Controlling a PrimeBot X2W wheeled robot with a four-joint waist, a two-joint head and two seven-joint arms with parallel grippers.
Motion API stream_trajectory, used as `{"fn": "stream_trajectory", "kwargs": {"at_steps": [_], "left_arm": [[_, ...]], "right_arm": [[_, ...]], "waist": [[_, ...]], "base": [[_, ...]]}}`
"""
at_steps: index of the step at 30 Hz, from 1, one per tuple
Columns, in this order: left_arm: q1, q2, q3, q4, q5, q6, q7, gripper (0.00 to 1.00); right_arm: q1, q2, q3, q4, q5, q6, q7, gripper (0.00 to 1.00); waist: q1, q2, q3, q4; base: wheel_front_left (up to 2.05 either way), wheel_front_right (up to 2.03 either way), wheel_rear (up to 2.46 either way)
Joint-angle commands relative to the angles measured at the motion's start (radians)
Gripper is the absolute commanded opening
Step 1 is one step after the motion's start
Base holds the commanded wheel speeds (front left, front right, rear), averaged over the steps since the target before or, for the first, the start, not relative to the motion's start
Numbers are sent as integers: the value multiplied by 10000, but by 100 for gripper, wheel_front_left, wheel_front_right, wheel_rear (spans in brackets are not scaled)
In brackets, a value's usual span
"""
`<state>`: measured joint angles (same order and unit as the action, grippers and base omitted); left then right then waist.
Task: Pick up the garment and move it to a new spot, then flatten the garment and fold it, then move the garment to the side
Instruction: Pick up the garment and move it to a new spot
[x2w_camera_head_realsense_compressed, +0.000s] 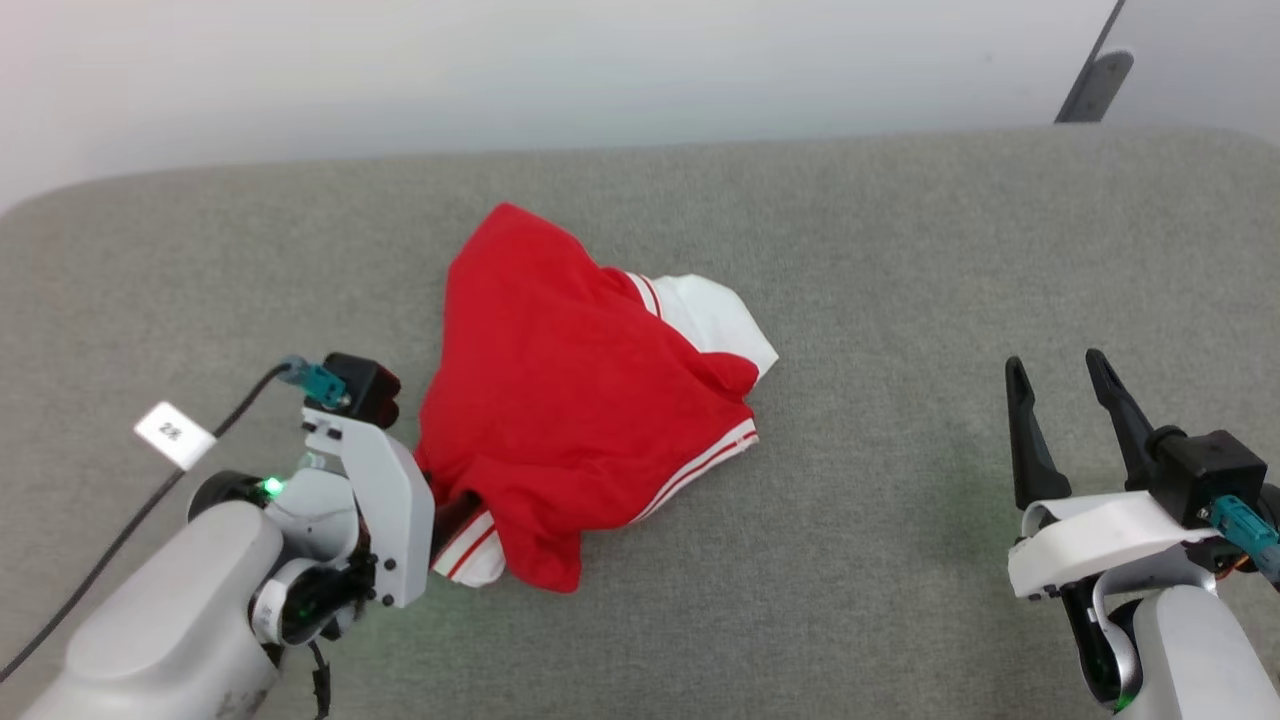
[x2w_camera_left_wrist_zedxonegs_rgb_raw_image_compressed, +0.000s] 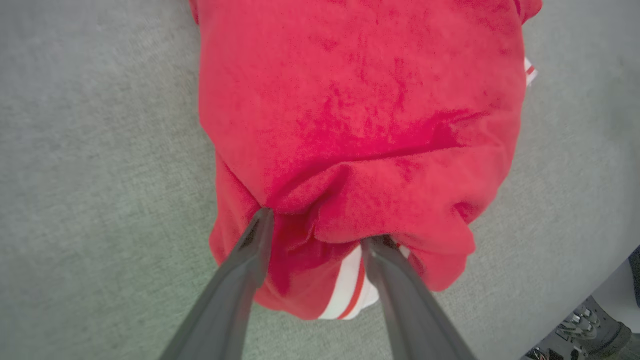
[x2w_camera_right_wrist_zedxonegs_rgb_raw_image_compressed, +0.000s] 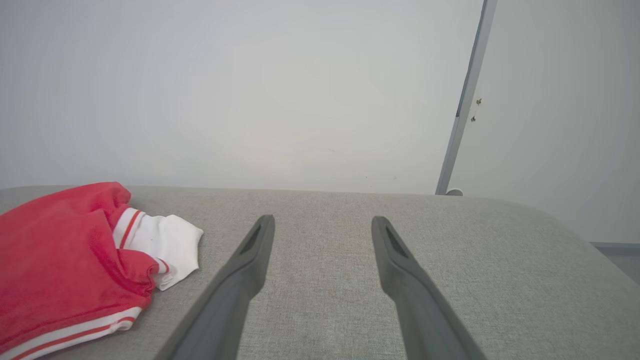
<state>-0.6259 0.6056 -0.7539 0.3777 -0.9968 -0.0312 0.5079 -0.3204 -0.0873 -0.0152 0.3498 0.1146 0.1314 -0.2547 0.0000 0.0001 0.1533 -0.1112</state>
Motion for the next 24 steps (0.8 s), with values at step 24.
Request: {"fn": "stream_trajectory", "kwargs": {"at_steps": [24], "left_arm": [[3609,1827,2583,-2402,699,1364,-6661,100]], "right_arm": [[1627,-445,-587,-210,248,-12,90,100]], "waist": [[0,-1,-2134,1210]], "base": [[0,0,0]]}}
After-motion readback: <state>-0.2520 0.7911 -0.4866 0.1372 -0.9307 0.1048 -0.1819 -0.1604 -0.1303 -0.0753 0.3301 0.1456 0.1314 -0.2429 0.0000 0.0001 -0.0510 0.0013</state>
